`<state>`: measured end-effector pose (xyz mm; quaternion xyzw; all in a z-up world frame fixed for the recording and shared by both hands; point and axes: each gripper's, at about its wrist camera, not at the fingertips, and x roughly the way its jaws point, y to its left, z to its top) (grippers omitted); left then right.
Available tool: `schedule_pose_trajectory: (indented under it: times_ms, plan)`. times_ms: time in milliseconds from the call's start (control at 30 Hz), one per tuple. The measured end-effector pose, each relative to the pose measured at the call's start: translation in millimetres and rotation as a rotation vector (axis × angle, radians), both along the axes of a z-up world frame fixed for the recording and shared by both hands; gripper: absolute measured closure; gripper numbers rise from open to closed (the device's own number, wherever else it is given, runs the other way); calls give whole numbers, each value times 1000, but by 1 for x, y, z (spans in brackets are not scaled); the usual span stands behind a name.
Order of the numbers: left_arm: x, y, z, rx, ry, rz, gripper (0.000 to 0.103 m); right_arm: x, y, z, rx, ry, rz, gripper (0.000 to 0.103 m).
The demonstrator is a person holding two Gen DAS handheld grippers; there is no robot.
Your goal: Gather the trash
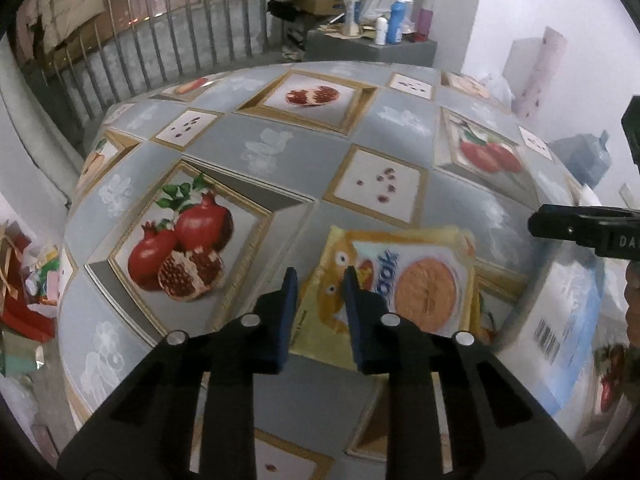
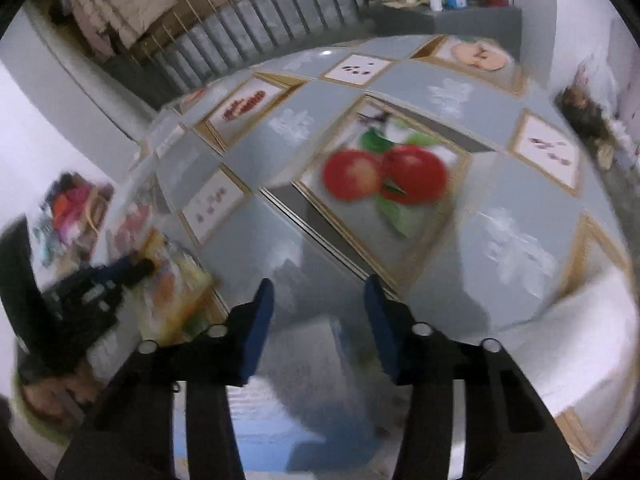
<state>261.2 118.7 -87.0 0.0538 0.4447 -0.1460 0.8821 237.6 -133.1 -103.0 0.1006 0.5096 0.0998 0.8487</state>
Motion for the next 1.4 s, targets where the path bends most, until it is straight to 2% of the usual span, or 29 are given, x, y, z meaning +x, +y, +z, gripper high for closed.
schedule_pose_trajectory:
  times_ms: [167, 333, 467, 700, 767, 800, 867, 900, 967, 1000, 1067, 1167, 1233, 1300, 1333, 1367, 1400]
  plan:
    - [-29, -13, -1, 17, -12, -51, 85, -45, -26, 1, -30, -1, -27, 61]
    - [-61, -23, -1, 33, -21, -95, 85, -101, -47, 2, -105, 4, -73, 61]
    - [-83, -24, -1, 31, -20, -104, 85, -135, -59, 3, -101, 17, -103, 61]
    - [-109, -19, 0, -9, 7, -86, 85, -172, -77, 3, 50, 15, -133, 61]
    - [-113, -16, 1, -30, 22, -82, 84, -177, -87, 9, 131, -11, -135, 61]
    - [-114, -15, 1, -41, 29, -82, 84, -180, -95, 16, 205, -40, -132, 60]
    - [-115, -11, 2, -66, 43, -80, 78, -185, -107, 26, 284, -85, -139, 52]
    - [-116, -9, 5, -79, 43, -75, 70, -188, -114, 32, 318, -111, -150, 50]
    - [-120, -6, 12, -96, 16, -66, 57, -192, -127, 42, 321, -150, -192, 47]
    - [-121, -5, 15, -99, 4, -65, 53, -195, -135, 44, 277, -155, -230, 46]
    - [-123, -6, 22, -98, -23, -59, 35, -195, -137, 40, 175, -131, -261, 46]
    - [-123, -7, 31, -112, -31, -51, 25, -193, -126, 27, 17, -82, -247, 46]
    - [-122, -8, 35, -130, -26, -45, 19, -189, -119, 16, -38, -50, -221, 46]
    - [-121, -8, 39, -146, -21, -32, 19, -186, -115, 5, -98, -19, -208, 61]
    - [-120, -9, 40, -154, -17, -23, 18, -186, -114, 5, -125, -32, -208, 74]
    - [-119, -9, 41, -158, -15, -17, 17, -187, -118, 5, -104, -27, -207, 89]
    - [-118, -9, 42, -167, -14, -7, 16, -187, -126, 5, -58, -24, -216, 98]
